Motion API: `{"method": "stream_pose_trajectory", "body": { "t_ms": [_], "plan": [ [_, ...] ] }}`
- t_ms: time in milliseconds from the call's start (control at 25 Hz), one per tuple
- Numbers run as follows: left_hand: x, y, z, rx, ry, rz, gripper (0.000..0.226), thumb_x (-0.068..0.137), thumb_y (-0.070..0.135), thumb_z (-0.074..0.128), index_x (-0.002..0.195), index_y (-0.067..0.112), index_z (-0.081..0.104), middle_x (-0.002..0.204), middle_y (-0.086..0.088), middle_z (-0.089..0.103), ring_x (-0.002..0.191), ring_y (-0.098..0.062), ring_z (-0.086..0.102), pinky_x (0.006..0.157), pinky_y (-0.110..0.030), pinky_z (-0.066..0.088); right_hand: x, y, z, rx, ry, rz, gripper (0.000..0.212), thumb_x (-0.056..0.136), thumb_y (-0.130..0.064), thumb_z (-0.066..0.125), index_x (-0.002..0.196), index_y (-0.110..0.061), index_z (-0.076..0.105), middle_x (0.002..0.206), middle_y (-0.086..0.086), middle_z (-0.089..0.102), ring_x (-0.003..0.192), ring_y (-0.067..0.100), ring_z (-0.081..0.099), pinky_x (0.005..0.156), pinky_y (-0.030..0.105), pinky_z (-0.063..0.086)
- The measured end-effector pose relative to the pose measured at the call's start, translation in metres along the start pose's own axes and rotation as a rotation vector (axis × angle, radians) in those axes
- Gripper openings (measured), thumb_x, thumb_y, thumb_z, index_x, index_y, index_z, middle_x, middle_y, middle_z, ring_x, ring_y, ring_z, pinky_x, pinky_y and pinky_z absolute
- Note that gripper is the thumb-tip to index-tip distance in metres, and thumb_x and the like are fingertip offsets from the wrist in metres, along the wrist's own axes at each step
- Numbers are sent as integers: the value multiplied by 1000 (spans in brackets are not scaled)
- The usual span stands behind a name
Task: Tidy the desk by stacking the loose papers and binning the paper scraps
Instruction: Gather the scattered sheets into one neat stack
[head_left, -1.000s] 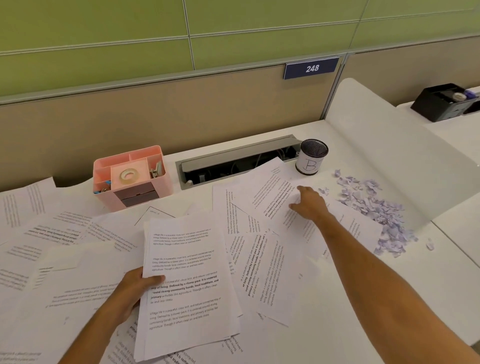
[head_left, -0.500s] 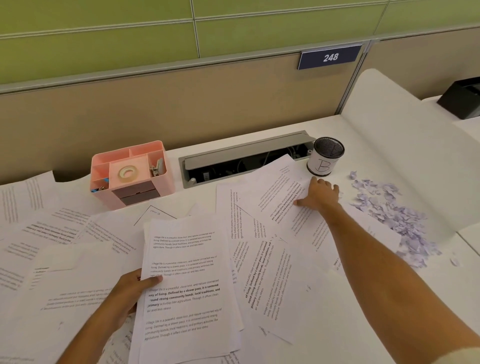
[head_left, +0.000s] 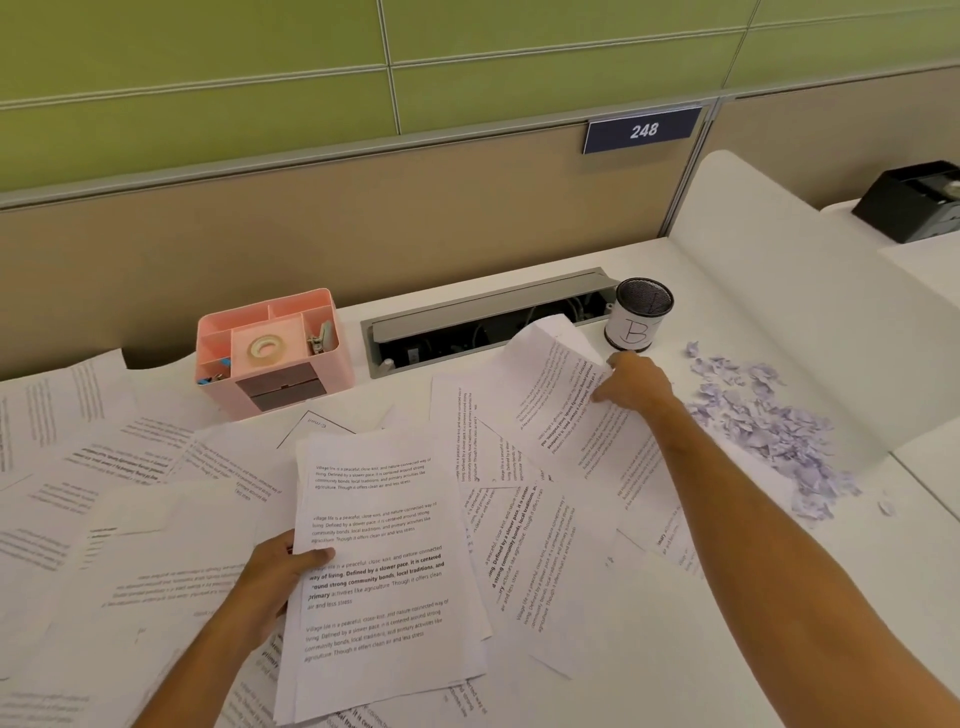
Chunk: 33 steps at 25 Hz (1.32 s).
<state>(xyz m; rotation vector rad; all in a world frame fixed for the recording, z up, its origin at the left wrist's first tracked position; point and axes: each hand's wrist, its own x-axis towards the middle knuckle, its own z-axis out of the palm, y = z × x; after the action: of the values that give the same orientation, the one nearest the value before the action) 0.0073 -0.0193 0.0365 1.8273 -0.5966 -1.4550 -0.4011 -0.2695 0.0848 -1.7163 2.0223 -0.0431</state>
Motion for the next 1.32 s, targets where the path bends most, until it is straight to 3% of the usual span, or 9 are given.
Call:
{"method": "stream_pose_trajectory", "body": {
  "t_ms": [200,320,600,720,880,1040,1200,1320],
  "plan": [
    [3,-11,0,2,30,9,33,84,-3,69,115,8,66,105,-13,73,95,-33,69,84,-45,56,-24,-16,-20,-68,60,-150,21,82,-18,67,95,-10,53,93,6,61,85,24,60,75,36,53],
    [3,-12,0,-14,34,14,35,83,-1,70,116,8,66,105,-12,73,96,-34,69,88,-51,54,-39,-26,-38,-101,118,-230,19,82,-21,65,94,-9,57,95,8,63,90,28,62,75,36,52],
    [-8,-9,4,-82,43,22,32,85,2,69,116,9,66,108,-15,72,97,-35,69,86,-50,56,-102,-69,-90,-5,229,-401,26,87,-24,61,111,-15,66,103,5,69,89,26,66,79,46,56],
    [-12,-7,5,-112,53,19,28,87,4,67,114,10,66,107,-15,72,94,-35,69,78,-44,58,-135,-87,-105,180,222,-449,20,88,-21,63,108,-19,67,98,-4,67,87,20,66,80,40,56],
    [-16,-7,8,-157,61,4,30,90,23,67,118,13,65,109,-12,72,95,-31,69,78,-40,57,-160,-101,-109,576,97,-480,17,87,-14,67,101,-23,70,95,-9,72,81,10,71,72,28,57],
    [-10,-9,5,-214,116,-66,56,86,59,59,123,17,62,111,-13,71,101,-34,67,92,-51,53,-158,-99,-69,872,-125,-429,17,85,-2,67,89,-18,68,95,0,75,76,11,74,65,23,58],
    [-14,-9,8,-287,96,-47,59,88,68,44,111,19,68,102,-13,74,98,-34,69,91,-51,53,-138,-78,7,832,-390,-251,18,84,-7,70,101,-9,66,101,8,75,87,23,74,81,40,59],
    [-13,-8,9,-247,137,-13,53,88,60,56,119,18,64,107,-12,73,99,-32,68,93,-50,52,-126,-60,55,720,-499,-100,46,75,-17,79,115,-2,61,103,11,74,89,28,73,85,48,58]
  ]
}}
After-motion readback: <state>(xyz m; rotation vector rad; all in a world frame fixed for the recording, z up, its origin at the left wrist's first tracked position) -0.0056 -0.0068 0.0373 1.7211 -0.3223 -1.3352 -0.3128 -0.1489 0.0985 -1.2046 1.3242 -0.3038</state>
